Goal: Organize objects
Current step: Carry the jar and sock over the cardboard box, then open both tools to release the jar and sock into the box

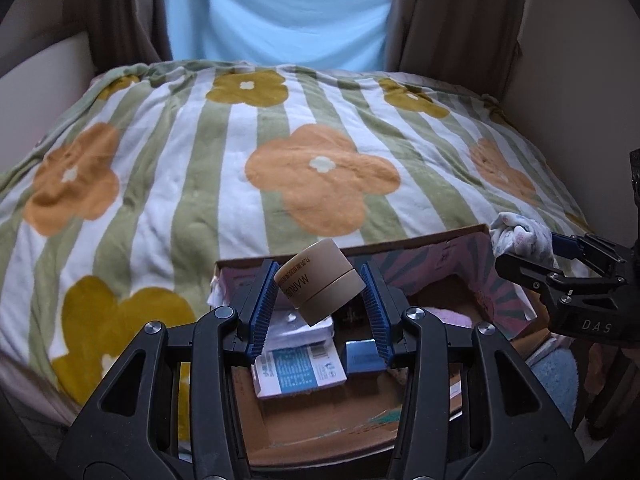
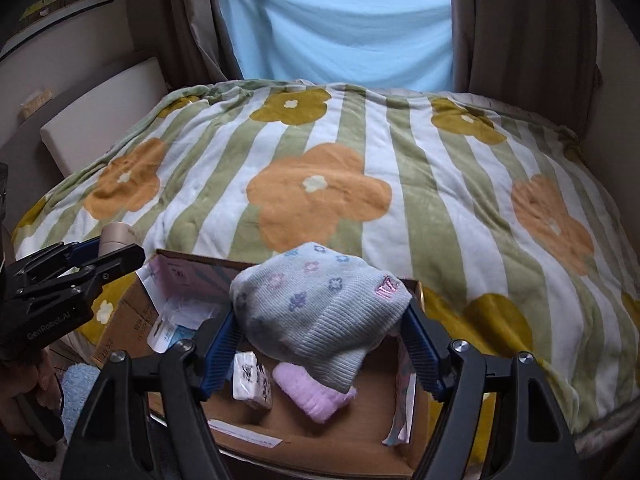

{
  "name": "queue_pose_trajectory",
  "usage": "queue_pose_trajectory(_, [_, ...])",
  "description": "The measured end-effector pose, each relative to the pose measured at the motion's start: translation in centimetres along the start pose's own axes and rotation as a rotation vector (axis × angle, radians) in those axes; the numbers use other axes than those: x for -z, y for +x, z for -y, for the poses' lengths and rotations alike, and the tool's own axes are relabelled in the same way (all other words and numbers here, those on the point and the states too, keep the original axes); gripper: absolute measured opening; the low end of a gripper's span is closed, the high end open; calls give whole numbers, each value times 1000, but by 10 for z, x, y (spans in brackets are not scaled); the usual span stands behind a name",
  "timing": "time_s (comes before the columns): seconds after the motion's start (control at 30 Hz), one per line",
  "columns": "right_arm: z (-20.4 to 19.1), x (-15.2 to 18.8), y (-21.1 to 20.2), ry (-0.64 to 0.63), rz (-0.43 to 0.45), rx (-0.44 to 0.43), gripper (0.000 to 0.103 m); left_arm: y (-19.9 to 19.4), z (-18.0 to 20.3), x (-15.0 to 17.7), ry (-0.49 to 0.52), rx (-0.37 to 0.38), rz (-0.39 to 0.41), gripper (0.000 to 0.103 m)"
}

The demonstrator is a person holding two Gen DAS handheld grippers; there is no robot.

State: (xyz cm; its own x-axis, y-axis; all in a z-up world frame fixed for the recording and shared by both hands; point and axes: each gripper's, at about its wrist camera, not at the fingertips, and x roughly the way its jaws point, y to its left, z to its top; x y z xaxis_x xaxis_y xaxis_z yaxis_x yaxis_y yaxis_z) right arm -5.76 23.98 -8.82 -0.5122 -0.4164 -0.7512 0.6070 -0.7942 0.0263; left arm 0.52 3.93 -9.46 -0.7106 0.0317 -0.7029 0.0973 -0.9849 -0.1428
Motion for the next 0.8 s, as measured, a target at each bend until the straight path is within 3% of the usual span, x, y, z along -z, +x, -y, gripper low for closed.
queue_pose_trajectory(0.2, [1,22,12,15,-45,11,71,15,-12,24,-53,2,-58,39])
queue_pose_trajectory(0.8, [-1,27,17,46,-79,-12,72,13,2,24,-30,-7,-74,40])
